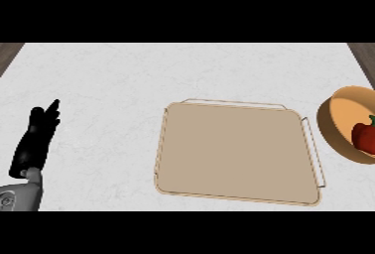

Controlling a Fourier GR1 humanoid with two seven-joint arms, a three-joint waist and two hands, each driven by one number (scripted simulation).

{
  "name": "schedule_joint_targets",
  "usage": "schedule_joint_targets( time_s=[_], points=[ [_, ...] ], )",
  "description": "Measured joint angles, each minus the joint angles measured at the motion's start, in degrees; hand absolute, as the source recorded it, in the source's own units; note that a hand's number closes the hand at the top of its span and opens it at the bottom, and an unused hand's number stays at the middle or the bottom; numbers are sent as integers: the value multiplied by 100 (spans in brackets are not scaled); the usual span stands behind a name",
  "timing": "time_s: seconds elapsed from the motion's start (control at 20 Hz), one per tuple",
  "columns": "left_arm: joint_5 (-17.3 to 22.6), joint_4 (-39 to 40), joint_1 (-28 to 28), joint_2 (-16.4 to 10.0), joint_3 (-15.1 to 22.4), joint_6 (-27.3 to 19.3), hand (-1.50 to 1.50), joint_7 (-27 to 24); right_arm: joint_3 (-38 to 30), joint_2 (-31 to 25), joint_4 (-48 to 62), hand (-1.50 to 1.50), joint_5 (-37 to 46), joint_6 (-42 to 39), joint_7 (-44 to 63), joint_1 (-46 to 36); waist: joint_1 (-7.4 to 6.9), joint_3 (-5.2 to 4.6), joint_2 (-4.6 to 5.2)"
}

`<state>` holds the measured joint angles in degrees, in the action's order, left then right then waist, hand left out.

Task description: Pick the bell pepper from the tray and place it in the pot

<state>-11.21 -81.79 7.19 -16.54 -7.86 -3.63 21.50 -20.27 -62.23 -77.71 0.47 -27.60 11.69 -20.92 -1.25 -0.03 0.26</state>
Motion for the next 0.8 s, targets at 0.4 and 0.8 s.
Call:
schedule_joint_targets(
  time_s=[0.4, 0.8],
  points=[
    [-21, 15, -4, 47, -29, -14, 0, 8, -187, 925, 533, -150, -491, 503, 210, -636, 40, 3, -13],
    [34, -86, -100, -29, -117, 84, 0, 58, -1259, 963, 1378, -150, -981, 1083, -35, -849, 91, 6, -22]
  ],
)
